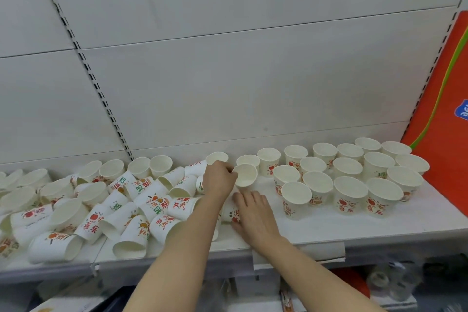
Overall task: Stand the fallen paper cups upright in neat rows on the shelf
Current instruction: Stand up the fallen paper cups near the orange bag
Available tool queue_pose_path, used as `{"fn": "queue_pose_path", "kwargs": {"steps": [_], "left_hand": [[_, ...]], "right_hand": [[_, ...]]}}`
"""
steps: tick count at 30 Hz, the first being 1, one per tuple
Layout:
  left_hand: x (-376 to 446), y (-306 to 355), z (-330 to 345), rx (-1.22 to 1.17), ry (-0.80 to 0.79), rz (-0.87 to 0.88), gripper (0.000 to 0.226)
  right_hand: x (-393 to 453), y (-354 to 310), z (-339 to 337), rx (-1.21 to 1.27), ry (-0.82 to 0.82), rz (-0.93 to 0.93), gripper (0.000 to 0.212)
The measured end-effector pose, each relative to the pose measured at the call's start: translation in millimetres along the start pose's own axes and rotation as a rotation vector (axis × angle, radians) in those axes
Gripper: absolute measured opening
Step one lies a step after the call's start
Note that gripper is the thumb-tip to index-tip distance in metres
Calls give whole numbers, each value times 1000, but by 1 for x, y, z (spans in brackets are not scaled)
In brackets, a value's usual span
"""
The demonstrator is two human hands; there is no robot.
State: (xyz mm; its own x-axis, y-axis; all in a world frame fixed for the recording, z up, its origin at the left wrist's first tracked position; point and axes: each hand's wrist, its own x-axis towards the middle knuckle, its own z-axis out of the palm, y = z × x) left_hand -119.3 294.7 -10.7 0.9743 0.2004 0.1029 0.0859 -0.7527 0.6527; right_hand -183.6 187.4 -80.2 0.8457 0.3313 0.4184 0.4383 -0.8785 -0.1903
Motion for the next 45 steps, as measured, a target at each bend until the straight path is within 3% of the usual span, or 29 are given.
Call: {"fn": "queue_pose_path", "kwargs": {"steps": [6,10,13,19,24,37,41,45], "left_hand": [[10,-4,-2,-9,-40,-37,14],[10,6,4,-14,-147,-3,17],[11,9,10,-68,-198,73,16],[-9,12,22,5,-329,222,100],[-17,12,46,106,-294,298,104],[-33,22,73,179,-208,329,95],[-37,11,46,200,-139,355,81],[-21,-10,8,241,-17,328,59]], "right_hand": [[-22,13,-15,140,13,151,63],[-54,27,-34,414,146,387,77],[-76,28,-47,575,253,433,87],[-110,61,-73,544,581,634,79],[-118,104,-84,451,621,755,78],[-120,160,-74,217,474,750,80],[-120,151,-75,-42,534,559,69],[-102,118,-71,-2,555,274,53]]}}
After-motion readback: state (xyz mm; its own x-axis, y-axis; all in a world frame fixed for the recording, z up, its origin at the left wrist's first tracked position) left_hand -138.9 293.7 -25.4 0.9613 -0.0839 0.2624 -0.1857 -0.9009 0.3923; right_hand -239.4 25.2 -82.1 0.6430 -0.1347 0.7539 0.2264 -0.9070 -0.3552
